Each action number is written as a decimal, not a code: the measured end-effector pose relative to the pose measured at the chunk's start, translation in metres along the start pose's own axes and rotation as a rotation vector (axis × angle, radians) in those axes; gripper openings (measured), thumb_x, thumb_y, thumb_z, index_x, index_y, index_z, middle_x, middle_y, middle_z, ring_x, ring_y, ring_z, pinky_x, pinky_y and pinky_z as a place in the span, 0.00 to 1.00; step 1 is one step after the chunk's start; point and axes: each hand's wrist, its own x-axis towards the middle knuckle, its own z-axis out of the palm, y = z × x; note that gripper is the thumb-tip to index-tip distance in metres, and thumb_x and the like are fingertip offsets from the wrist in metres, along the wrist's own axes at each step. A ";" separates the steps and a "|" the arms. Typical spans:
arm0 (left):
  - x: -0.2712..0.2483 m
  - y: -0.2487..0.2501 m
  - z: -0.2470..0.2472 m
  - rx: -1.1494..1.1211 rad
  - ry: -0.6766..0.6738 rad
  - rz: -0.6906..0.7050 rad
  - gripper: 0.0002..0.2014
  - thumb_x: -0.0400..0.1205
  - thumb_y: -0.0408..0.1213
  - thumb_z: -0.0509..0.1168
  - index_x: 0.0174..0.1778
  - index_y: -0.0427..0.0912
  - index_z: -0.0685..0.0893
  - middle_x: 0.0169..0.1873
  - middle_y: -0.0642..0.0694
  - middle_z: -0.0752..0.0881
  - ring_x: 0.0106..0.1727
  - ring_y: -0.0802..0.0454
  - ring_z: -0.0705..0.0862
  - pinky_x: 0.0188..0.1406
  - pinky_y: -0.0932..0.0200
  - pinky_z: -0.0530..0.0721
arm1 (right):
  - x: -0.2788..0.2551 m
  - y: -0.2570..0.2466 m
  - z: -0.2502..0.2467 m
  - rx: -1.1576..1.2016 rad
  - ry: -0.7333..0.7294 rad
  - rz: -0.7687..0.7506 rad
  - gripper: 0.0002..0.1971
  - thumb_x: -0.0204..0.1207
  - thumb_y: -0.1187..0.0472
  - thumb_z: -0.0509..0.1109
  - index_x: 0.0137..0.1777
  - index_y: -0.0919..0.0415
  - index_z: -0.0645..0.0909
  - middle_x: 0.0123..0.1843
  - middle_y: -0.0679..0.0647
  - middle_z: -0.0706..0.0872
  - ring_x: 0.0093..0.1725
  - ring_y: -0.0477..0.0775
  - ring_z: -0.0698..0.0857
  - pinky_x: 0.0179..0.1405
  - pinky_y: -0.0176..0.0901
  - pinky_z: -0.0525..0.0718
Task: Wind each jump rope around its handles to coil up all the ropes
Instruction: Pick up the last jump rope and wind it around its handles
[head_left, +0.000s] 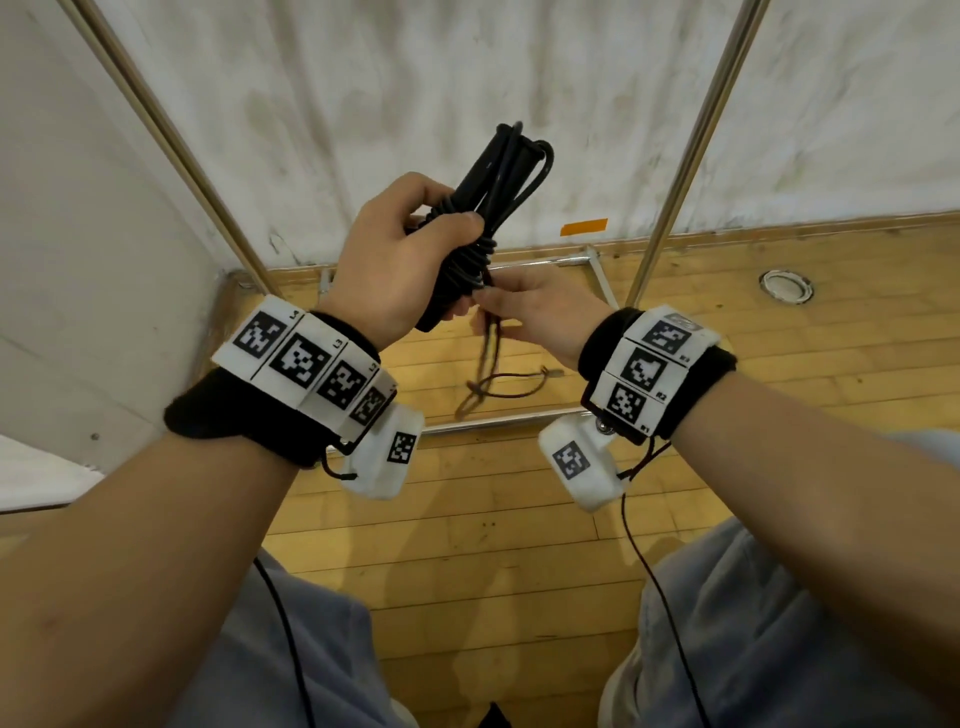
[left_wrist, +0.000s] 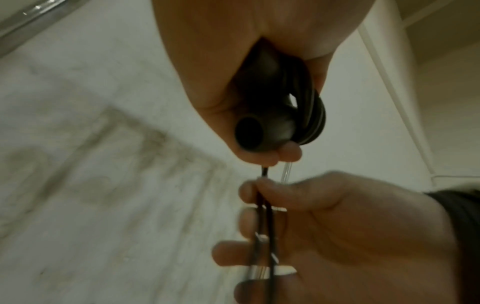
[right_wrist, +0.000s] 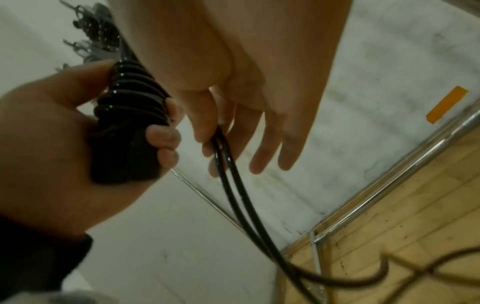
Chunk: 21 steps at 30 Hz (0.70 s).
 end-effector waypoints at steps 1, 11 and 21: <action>0.002 0.000 -0.004 0.006 0.012 -0.008 0.06 0.77 0.38 0.66 0.46 0.41 0.79 0.29 0.44 0.87 0.22 0.37 0.83 0.21 0.48 0.84 | 0.000 0.000 -0.001 0.033 0.032 -0.015 0.08 0.83 0.61 0.62 0.45 0.58 0.82 0.30 0.53 0.81 0.33 0.50 0.81 0.51 0.54 0.83; 0.011 -0.007 -0.029 0.267 0.042 -0.021 0.07 0.82 0.41 0.66 0.55 0.49 0.81 0.39 0.42 0.88 0.27 0.48 0.87 0.27 0.48 0.87 | 0.004 -0.004 -0.010 -0.202 0.236 -0.187 0.15 0.83 0.55 0.60 0.35 0.51 0.80 0.16 0.39 0.71 0.16 0.39 0.66 0.16 0.27 0.65; 0.018 -0.048 -0.026 0.738 0.057 0.017 0.16 0.80 0.51 0.65 0.61 0.51 0.78 0.44 0.50 0.85 0.45 0.48 0.85 0.44 0.55 0.81 | -0.002 -0.010 0.007 -0.717 0.123 -0.133 0.19 0.79 0.51 0.65 0.28 0.55 0.67 0.25 0.47 0.69 0.25 0.45 0.68 0.25 0.39 0.60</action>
